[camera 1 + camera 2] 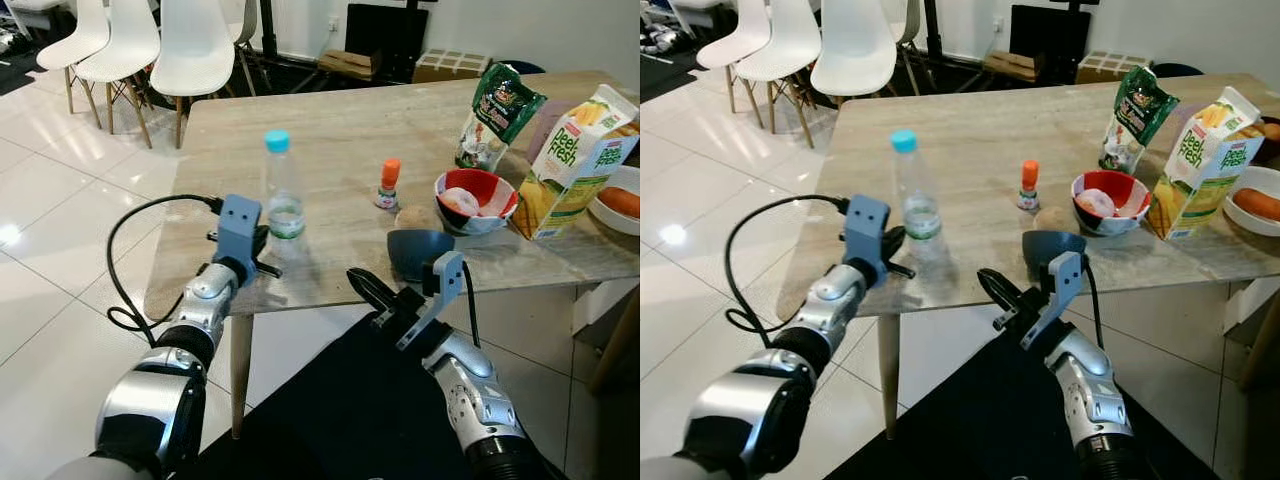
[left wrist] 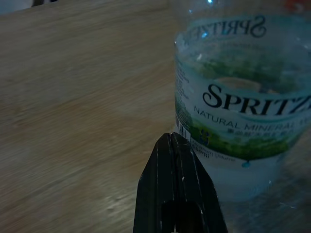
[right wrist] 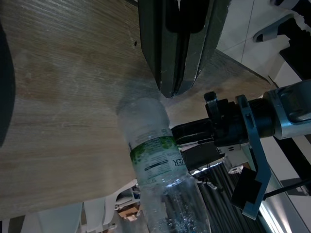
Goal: Restocking fridge
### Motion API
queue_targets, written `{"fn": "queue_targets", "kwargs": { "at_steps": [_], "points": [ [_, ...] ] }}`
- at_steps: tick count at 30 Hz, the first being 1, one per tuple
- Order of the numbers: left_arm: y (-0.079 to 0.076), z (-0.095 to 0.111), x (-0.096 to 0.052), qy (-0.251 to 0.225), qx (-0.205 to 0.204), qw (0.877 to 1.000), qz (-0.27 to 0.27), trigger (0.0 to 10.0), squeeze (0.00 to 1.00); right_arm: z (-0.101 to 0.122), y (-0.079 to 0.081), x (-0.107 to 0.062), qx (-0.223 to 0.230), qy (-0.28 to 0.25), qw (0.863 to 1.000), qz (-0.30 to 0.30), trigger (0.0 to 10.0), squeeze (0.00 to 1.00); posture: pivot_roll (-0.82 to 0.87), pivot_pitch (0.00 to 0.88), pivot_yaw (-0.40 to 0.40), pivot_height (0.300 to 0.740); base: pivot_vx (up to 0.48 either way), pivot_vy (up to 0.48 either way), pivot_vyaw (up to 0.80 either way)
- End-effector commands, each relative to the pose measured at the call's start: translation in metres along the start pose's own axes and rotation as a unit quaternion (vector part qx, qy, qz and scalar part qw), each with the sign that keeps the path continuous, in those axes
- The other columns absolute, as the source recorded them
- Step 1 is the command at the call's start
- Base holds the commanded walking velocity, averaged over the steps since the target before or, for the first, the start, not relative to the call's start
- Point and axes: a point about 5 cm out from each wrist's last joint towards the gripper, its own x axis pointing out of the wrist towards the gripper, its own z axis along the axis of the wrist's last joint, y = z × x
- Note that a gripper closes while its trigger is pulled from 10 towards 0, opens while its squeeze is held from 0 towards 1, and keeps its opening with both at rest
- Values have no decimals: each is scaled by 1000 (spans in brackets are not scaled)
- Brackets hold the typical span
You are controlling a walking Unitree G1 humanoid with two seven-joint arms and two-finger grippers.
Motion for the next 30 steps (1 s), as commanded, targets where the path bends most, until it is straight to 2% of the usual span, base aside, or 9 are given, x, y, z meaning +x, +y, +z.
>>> {"fn": "queue_targets", "kwargs": {
  "at_steps": [1, 14, 24, 25, 26, 27, 28, 29, 30],
  "points": [
    [-11, -10, -2, 11, 1, 1000, -25, 235, 0, -1, 3, -1, -5, -1, 1000, 3, 10000, 0, -102, 129, 67, 740, 0, 0, 0],
    [-37, -14, 0, 8, -8, 996, -83, 1020, 0, 0, 0, -2, -9, 0, 1000, 0, 10000, 0, -105, 121, 68, 740, 0, 0, 0],
    [-38, -18, -2, 10, -15, 996, -89, 1765, 0, 1, -1, -2, -11, 1, 1000, 1, 10000, 0, -108, 107, 71, 740, 0, 0, 0],
    [-35, -17, -3, 4, -19, 997, -77, 4275, 0, 2, -1, -1, -10, 0, 1000, 5, 10000, 0, -108, 105, 72, 740, 0, 0, 0],
    [-35, -17, -3, 4, -19, 997, -77, 4275, 0, 2, -1, -1, -10, 0, 1000, 5, 10000, 0, -108, 105, 72, 740, 0, 0, 0],
    [-32, -17, -4, -3, -22, 998, -62, 7137, 0, 4, 0, -1, -8, -2, 1000, 10, 10000, 0, -109, 103, 73, 740, 0, 0, 0],
    [-32, -17, -4, -3, -22, 998, -62, 7137, 0, 4, 0, -1, -8, -2, 1000, 10, 10000, 0, -109, 103, 73, 740, 0, 0, 0],
    [-27, -16, -5, -12, -22, 999, -44, 10000, 0, 7, 0, 0, -4, -6, 1000, 14, 10000, 0, -109, 101, 74, 740, 0, 0, 0],
    [-21, -15, -8, -27, -18, 999, -19, 10000, 0, 12, 1, 1, 6, -16, 1000, 21, 10000, 0, -108, 99, 71, 740, 0, 0, 0]
  ]
}}
